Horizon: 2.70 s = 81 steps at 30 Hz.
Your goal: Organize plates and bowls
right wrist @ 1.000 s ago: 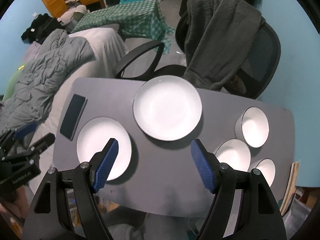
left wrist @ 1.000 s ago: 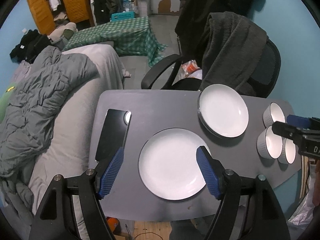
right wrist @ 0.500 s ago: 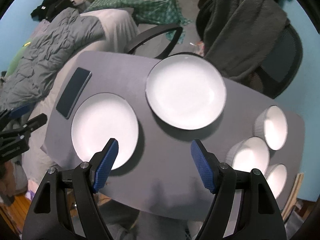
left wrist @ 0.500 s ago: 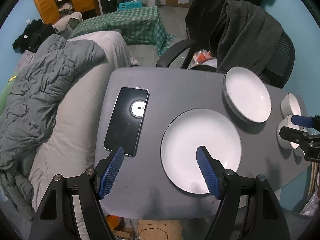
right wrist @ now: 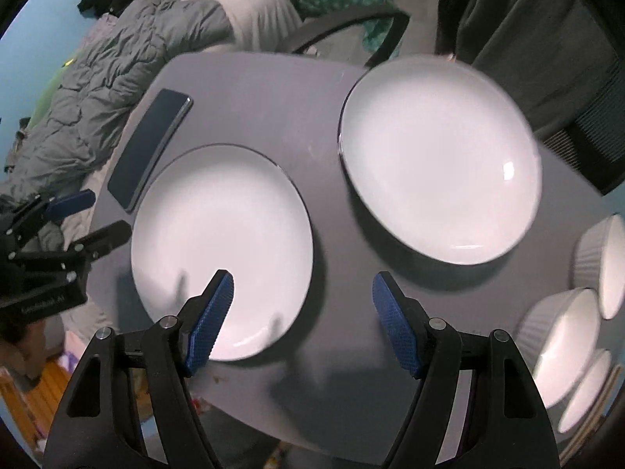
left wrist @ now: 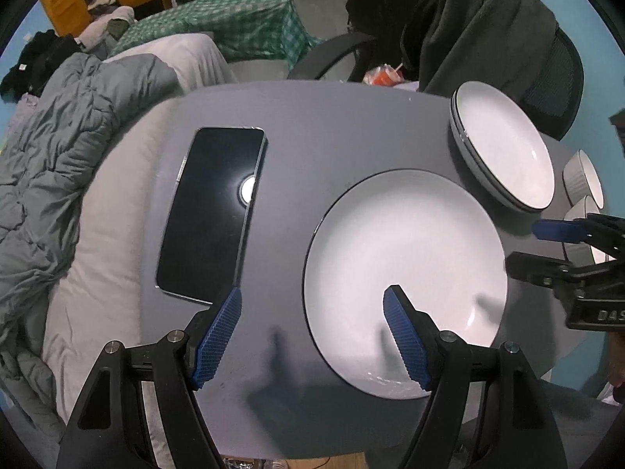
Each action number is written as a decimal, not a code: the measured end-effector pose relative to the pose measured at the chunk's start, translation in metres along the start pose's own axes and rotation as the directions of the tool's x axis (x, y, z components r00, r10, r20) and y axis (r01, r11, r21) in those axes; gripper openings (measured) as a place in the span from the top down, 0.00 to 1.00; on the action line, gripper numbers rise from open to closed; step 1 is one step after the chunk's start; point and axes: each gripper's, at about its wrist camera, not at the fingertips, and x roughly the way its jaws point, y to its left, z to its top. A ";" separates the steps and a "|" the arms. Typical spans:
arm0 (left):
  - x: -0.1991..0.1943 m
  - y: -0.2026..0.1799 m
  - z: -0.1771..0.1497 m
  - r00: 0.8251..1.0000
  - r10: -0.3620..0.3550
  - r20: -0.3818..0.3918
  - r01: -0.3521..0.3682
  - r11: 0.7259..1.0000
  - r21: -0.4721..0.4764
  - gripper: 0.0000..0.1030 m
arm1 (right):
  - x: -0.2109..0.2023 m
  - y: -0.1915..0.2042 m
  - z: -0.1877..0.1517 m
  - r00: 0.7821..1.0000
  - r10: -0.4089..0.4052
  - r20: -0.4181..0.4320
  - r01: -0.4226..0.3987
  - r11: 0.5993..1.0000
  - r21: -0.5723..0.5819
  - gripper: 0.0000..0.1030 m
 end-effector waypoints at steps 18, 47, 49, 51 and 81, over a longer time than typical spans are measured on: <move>0.039 0.001 -0.003 0.990 -0.104 -0.099 0.098 0.993 -0.067 0.35 | 0.038 -0.009 -0.002 0.999 0.031 -0.032 -0.029 0.999 0.042 0.54; 0.039 -0.027 -0.015 0.979 -0.092 -0.182 0.091 0.996 -0.016 0.68 | 0.035 -0.019 -0.019 0.995 0.067 -0.071 -0.061 0.995 0.076 0.78; 0.037 -0.033 -0.019 0.977 -0.102 -0.187 0.101 0.995 -0.015 0.68 | 0.032 -0.024 -0.025 0.995 0.067 -0.074 -0.061 0.995 0.084 0.78; 0.036 -0.039 -0.020 0.976 -0.108 -0.191 0.108 0.994 -0.009 0.68 | 0.030 -0.029 -0.029 0.995 0.067 -0.077 -0.060 0.994 0.092 0.78; 0.040 -0.147 -0.007 0.963 -0.163 -0.216 0.195 0.972 0.133 0.67 | 0.012 -0.108 -0.071 0.999 0.035 -0.024 -0.025 0.942 0.333 0.78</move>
